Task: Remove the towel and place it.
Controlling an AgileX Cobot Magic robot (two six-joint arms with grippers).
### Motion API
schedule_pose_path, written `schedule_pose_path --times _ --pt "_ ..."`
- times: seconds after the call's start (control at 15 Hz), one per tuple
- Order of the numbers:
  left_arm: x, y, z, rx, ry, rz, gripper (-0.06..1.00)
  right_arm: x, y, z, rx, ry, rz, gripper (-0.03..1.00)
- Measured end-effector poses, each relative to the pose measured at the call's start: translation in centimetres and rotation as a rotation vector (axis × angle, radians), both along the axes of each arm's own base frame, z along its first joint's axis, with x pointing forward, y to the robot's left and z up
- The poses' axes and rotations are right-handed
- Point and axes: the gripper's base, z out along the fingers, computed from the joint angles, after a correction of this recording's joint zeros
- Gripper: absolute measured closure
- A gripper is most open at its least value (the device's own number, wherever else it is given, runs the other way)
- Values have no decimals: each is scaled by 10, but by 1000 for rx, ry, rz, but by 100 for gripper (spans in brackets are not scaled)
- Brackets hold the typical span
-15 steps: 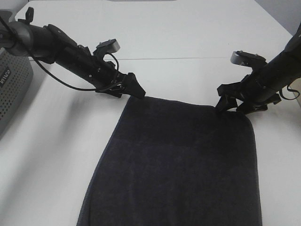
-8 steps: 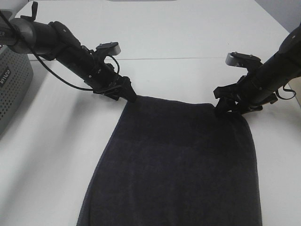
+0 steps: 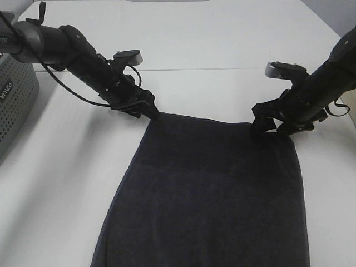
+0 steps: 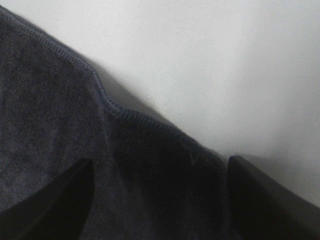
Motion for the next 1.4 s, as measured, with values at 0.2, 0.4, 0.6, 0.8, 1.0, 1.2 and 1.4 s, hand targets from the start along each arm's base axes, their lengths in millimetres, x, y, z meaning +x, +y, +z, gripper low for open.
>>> schedule_pose_path --times 0.2,0.4,0.6,0.8,1.0,1.2,1.4 --pt "11 -2 7 7 -49 -11 26 2 -7 2 3 -9 -28 24" --pt "10 -2 7 9 -44 -19 22 2 -33 5 9 0 -91 23" --pt "10 -3 5 3 -36 -16 22 -2 -39 4 3 31 -61 26" --pt "13 -7 -2 -72 -8 36 22 -6 -37 -1 21 77 -42 35" --pt "15 -8 -6 -101 4 57 22 -4 -35 -7 56 83 -72 47" --pt "15 -8 -6 -97 -2 50 25 -3 -35 -7 61 76 -79 55" --pt "12 -17 -7 -65 -20 16 27 -3 -34 -7 65 71 -70 56"
